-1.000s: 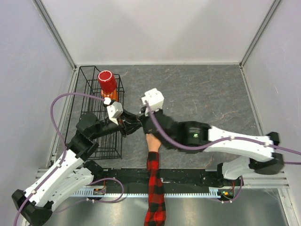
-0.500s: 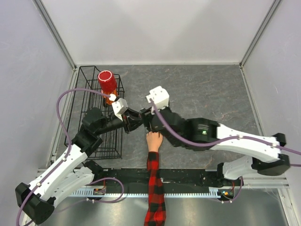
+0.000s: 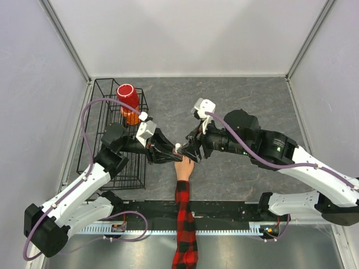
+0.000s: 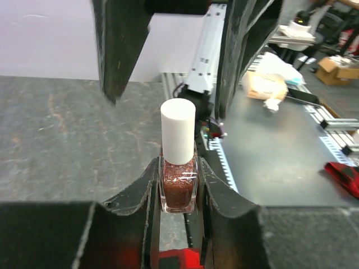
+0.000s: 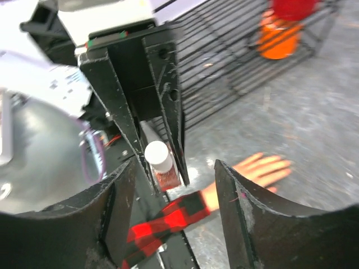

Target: Paint the nails

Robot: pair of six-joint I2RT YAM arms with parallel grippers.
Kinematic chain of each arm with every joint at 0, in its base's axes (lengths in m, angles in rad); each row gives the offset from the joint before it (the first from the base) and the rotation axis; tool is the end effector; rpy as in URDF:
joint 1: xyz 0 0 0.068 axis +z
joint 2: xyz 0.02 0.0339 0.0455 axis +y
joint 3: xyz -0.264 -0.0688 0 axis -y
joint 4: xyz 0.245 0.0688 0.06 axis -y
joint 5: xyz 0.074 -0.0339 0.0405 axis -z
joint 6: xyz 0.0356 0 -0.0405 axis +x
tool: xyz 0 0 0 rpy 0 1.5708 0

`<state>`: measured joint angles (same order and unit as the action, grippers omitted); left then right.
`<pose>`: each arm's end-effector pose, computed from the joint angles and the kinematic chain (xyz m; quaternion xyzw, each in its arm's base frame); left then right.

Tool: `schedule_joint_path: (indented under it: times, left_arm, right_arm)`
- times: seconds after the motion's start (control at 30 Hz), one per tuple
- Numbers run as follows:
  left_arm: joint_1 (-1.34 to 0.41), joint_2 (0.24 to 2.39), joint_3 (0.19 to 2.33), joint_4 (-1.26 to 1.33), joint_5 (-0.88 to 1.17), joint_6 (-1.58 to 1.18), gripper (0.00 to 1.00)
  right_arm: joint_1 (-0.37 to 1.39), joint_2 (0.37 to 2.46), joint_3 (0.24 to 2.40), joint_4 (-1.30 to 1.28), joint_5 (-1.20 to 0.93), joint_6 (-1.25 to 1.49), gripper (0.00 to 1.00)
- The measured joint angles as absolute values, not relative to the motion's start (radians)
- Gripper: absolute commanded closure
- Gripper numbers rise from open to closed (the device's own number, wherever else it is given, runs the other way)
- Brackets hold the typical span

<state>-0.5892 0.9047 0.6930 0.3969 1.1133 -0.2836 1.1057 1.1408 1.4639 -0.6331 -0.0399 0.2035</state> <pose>0.1462 -0.1361 0.3448 0.4843 0.4741 -0.5820 0.4494 0.1008 0.2040 0.4547 -0.3627 0.7217 0.3716 0.4577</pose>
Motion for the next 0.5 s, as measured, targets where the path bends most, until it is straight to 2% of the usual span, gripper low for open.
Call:
schedule_joint_path:
  times: [0.2,0.37,0.4,0.5]
  left_arm:
    - [-0.590,0.911,0.693,0.472,1.199,-0.347,0.98]
    - [-0.588,0.918,0.693,0.476,1.203,-0.366,0.98]
    - [-0.586,0.915,0.693,0.460,1.201,-0.365,0.98]
    - [-0.585,0.887,0.698,0.381,1.130,-0.329,0.98]
  right_arm:
    - [1.077,1.182,1.457,-0.584,-0.211,0.178,0.57]
    - [1.071,1.205,1.458,-0.557,-0.286,0.171,0.90]
    - [1.070,1.208,1.458,-0.556,-0.288,0.165,1.00]
    - [1.060,1.214,1.457,-0.551,-0.282,0.162,1.00]
